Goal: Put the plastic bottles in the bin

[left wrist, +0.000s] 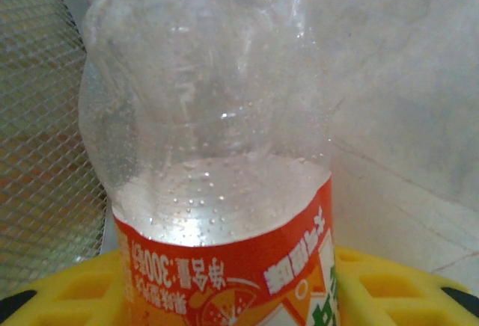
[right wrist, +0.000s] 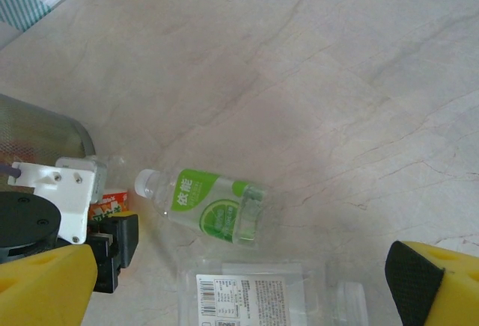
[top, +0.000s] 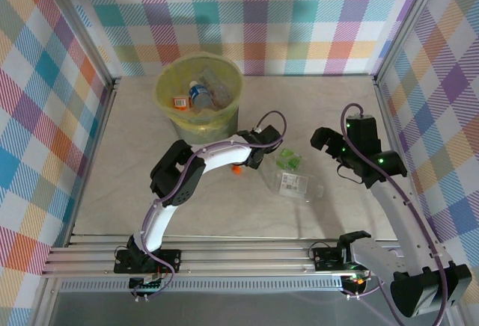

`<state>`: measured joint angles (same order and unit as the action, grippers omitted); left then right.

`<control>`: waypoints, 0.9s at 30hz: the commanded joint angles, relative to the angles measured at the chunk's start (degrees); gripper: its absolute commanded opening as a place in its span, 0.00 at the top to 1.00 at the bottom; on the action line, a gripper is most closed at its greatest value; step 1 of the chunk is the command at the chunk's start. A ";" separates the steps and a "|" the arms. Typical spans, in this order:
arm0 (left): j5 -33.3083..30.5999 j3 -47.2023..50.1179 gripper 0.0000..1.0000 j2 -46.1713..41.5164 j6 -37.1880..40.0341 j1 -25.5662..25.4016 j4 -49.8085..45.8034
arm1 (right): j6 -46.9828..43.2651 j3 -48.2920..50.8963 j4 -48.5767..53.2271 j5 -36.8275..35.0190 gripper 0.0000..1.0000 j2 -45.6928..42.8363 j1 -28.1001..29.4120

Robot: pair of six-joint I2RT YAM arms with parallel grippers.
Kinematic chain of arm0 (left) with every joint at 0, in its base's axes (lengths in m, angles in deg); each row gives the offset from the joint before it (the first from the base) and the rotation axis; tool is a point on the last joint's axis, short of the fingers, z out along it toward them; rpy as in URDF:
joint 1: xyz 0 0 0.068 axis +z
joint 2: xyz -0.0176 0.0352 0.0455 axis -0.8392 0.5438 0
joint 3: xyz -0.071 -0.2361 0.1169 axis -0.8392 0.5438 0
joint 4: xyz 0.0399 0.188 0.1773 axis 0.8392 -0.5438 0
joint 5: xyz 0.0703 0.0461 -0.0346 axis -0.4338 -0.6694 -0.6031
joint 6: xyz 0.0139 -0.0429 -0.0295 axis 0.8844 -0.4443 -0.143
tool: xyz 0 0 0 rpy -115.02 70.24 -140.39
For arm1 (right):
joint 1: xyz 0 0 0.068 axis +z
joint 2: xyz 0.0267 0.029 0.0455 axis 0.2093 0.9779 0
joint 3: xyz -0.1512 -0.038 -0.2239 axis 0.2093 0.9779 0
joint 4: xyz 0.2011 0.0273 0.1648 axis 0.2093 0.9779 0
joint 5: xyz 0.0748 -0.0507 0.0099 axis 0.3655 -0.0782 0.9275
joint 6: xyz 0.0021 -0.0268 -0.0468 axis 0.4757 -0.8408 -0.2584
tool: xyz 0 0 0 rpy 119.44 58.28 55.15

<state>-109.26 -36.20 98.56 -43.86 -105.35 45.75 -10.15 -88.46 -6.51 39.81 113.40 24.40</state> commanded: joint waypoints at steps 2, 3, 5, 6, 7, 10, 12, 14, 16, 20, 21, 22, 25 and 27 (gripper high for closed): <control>-0.93 0.63 0.55 -7.89 -0.85 -1.29 -4.58 | 1.06 0.94 -1.84 1.39 0.00 -1.25 -0.45; -1.13 0.42 0.55 -9.74 -0.77 -1.81 -5.08 | 0.89 0.98 -2.04 1.43 0.00 -1.30 -0.45; -0.77 -0.50 0.55 -13.11 -0.51 -2.81 -6.50 | 0.25 0.98 -2.24 1.45 0.00 -1.34 -0.45; -0.32 -1.27 0.55 -14.89 -0.25 -3.34 -7.30 | -0.24 0.98 -2.39 1.62 0.00 -1.43 -0.43; 0.20 -2.04 0.55 -16.27 -0.07 -3.85 -7.84 | -0.58 0.98 -2.51 1.82 0.00 -1.43 -0.45; 5.25 -4.97 0.55 -21.30 0.55 -4.84 -8.55 | -1.97 0.82 -2.90 2.50 0.00 -1.25 -0.45; 8.89 -7.10 0.55 -24.19 0.75 -4.88 -8.55 | -2.75 0.14 -2.67 3.42 0.00 -0.91 -0.45; 10.96 -9.54 0.55 -26.48 1.50 -4.88 -8.50 | -3.45 -0.25 -3.10 4.44 0.00 -0.96 -0.45; 11.44 -12.30 0.55 -28.34 3.02 -4.64 -8.19 | -3.86 0.01 -3.80 4.86 0.00 -0.99 -0.45; 11.22 -19.13 0.56 -28.85 5.22 -1.18 -9.50 | -5.43 -1.06 -4.39 5.98 0.00 0.81 -0.45; 11.26 -20.88 0.56 -28.46 5.77 0.24 -10.19 | -6.20 -1.57 -4.43 6.67 0.00 1.52 -0.41; 11.32 -22.46 0.56 -27.99 6.20 1.54 -10.74 | -6.85 -1.97 -4.44 7.39 0.00 2.15 -0.45; 12.24 -27.43 0.56 -25.28 7.29 6.03 -12.76 | -9.67 -3.26 -4.64 9.50 0.00 3.98 -0.45; 13.95 -30.99 0.56 -22.89 7.75 9.39 -14.43 | -10.74 -3.80 -4.64 9.85 0.00 4.77 -0.40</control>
<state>-97.47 -63.63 72.35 -38.15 -99.34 35.35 -17.34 -89.84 -9.81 47.24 117.51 24.35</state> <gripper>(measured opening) 0.478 0.996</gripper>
